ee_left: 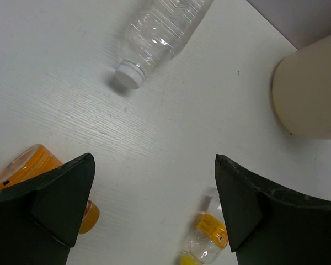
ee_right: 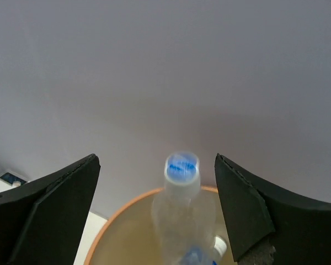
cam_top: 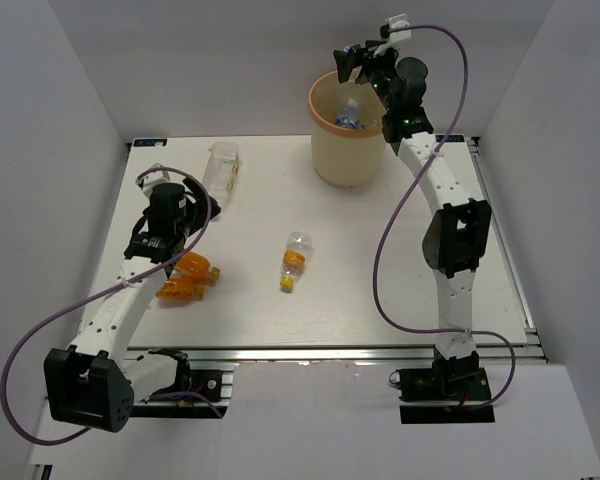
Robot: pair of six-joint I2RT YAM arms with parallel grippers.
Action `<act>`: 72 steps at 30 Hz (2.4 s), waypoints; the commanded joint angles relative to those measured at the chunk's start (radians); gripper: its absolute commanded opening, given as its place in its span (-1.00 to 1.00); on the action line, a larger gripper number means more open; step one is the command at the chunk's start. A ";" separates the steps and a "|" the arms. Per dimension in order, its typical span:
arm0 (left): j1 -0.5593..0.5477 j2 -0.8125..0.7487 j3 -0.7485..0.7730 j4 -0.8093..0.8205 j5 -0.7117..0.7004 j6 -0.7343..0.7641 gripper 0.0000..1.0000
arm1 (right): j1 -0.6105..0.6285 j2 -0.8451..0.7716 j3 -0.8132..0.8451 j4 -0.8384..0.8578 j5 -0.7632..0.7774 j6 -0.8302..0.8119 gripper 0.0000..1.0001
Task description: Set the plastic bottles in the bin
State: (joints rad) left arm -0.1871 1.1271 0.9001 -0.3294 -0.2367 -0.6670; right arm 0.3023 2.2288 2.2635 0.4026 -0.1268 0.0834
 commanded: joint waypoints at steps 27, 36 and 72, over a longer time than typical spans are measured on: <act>0.002 -0.062 -0.006 -0.092 -0.101 -0.100 0.96 | 0.460 -0.747 -1.190 -0.350 0.374 0.410 0.79; 0.000 -0.133 -0.043 -0.105 -0.116 -0.101 0.96 | 0.586 -0.575 -1.168 -0.344 0.487 0.556 0.79; 0.001 -0.400 -0.127 -0.443 -0.229 -0.264 0.96 | 0.491 -0.578 -1.113 -0.010 0.443 0.309 -0.56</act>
State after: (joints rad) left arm -0.1871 0.7403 0.7536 -0.6933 -0.4091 -0.9089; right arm 0.8185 1.7859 1.0512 0.2584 0.3046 0.5625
